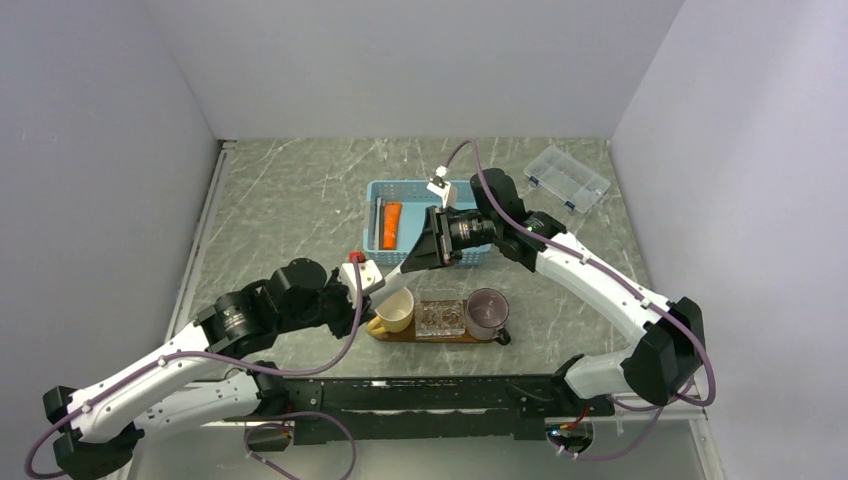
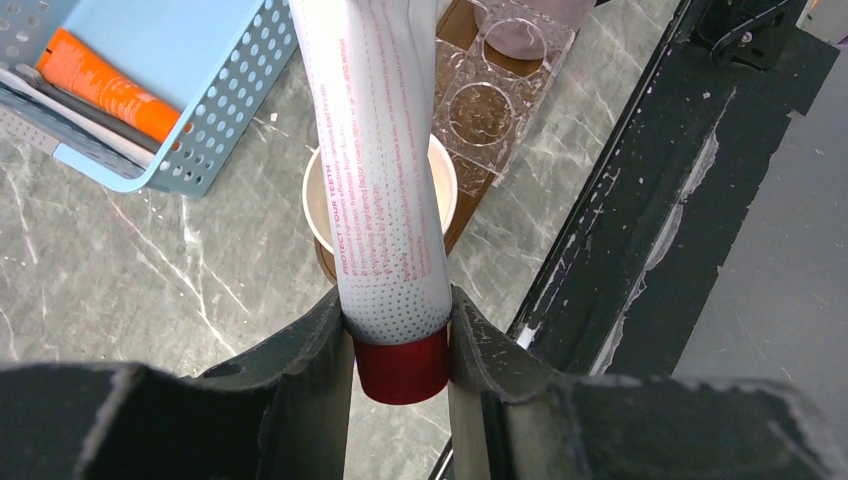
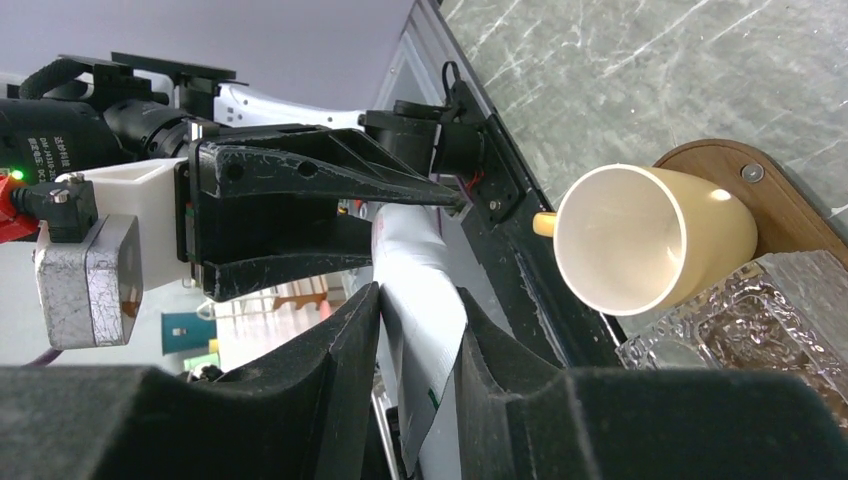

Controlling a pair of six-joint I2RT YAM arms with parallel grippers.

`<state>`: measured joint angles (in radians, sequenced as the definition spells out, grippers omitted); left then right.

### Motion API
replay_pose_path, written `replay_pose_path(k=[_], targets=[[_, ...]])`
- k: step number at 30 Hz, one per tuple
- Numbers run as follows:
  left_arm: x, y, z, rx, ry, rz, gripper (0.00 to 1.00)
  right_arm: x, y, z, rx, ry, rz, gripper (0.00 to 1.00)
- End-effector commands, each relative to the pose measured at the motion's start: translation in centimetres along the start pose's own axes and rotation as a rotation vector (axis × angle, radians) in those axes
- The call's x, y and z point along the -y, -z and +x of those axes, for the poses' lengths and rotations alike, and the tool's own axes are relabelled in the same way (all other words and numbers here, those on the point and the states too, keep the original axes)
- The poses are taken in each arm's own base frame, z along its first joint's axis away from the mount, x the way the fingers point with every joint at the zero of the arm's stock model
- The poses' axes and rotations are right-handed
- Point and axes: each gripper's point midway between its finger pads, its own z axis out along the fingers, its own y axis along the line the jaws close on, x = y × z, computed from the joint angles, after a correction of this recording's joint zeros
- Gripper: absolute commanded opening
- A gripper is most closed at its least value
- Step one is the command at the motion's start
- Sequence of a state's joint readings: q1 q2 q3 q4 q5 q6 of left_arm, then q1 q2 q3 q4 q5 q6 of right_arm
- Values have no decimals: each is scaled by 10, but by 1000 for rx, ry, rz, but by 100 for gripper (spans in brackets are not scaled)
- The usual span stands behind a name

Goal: Prepare toiletry sets of a toothbrush and toothpaste on the tray

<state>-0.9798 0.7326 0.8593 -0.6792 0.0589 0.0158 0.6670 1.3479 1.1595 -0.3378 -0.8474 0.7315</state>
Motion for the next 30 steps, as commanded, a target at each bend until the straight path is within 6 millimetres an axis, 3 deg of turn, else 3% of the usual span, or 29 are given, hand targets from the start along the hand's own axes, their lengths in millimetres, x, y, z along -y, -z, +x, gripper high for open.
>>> replay_pose_path(k=[1, 26, 30], targets=[[-9, 3, -23, 92, -14, -48, 0, -15, 3, 3, -11, 31, -69, 33], [-1, 5, -23, 104, -23, -12, 0, -20, 18, 2, 30, 53, -51, 30], [1, 5, -23, 106, -26, -2, 0, -20, 19, 1, 33, 47, -55, 20]])
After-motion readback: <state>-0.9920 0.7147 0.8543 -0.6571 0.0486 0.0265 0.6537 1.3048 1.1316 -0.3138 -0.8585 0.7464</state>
